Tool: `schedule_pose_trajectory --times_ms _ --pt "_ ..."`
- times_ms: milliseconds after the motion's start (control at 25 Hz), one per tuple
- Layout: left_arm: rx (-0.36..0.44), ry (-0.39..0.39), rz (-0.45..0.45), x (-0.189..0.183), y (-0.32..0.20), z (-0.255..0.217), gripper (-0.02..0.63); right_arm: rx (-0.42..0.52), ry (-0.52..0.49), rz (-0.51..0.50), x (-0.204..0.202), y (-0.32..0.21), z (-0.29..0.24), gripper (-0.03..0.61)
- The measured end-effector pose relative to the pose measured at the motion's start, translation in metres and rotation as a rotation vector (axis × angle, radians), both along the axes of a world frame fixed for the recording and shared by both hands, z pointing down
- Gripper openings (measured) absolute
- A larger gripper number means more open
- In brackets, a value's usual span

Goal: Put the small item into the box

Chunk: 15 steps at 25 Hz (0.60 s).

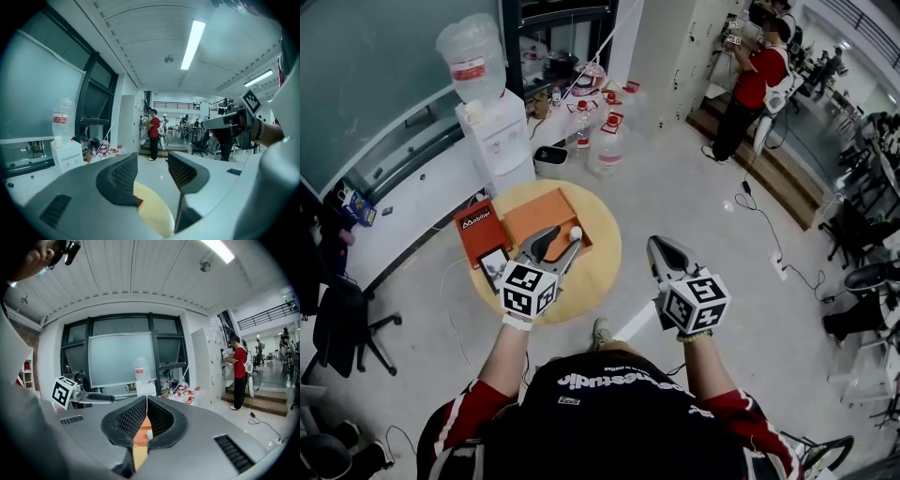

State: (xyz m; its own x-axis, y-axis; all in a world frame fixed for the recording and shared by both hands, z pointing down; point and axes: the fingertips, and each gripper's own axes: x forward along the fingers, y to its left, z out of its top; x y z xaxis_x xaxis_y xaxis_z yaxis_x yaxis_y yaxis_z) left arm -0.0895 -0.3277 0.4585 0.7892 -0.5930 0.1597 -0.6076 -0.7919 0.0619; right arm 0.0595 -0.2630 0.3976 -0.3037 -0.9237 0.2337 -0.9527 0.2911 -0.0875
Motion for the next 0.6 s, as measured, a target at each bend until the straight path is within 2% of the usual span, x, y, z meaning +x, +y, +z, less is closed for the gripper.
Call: schedule_pose_trajectory --times_ms 320,600 --pt "0.082 0.035 -0.026 -0.012 0.001 -0.032 0.204 0.053 -0.003 0.033 0.004 -0.009 -0.016 0.031" --pt "0.112 0.047 -0.104 -0.031 -0.007 -0.053 0.162 0.063 -0.001 0.032 0.000 -0.012 -0.021 0.032"
